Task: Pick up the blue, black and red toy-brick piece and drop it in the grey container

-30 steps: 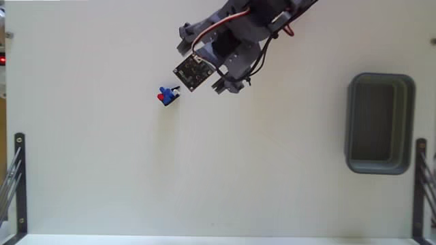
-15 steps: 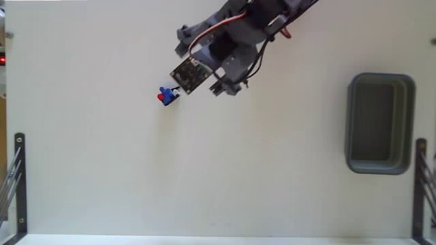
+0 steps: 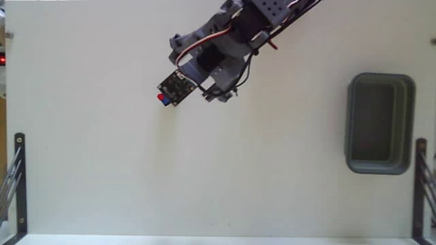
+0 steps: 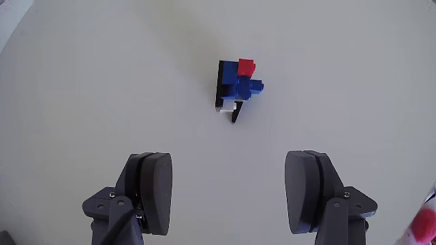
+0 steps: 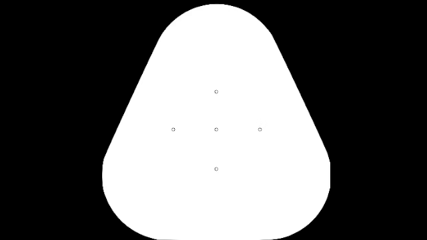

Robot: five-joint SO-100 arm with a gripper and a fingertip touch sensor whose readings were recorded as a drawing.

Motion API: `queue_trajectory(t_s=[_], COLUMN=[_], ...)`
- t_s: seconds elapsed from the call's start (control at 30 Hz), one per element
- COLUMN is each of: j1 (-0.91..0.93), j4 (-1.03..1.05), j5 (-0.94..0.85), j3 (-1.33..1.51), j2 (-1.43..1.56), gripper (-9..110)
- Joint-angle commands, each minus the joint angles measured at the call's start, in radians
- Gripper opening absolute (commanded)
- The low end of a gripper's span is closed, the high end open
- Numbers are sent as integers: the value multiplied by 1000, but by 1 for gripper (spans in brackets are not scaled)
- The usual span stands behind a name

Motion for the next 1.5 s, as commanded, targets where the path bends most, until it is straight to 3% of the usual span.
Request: queue_trajectory(t_s=[0.0,1.47], j1=[7,16], j4=[-37,-205], j5=[3,3], j3=[-56,-259], j2=[-17,-389], gripper=[110,110])
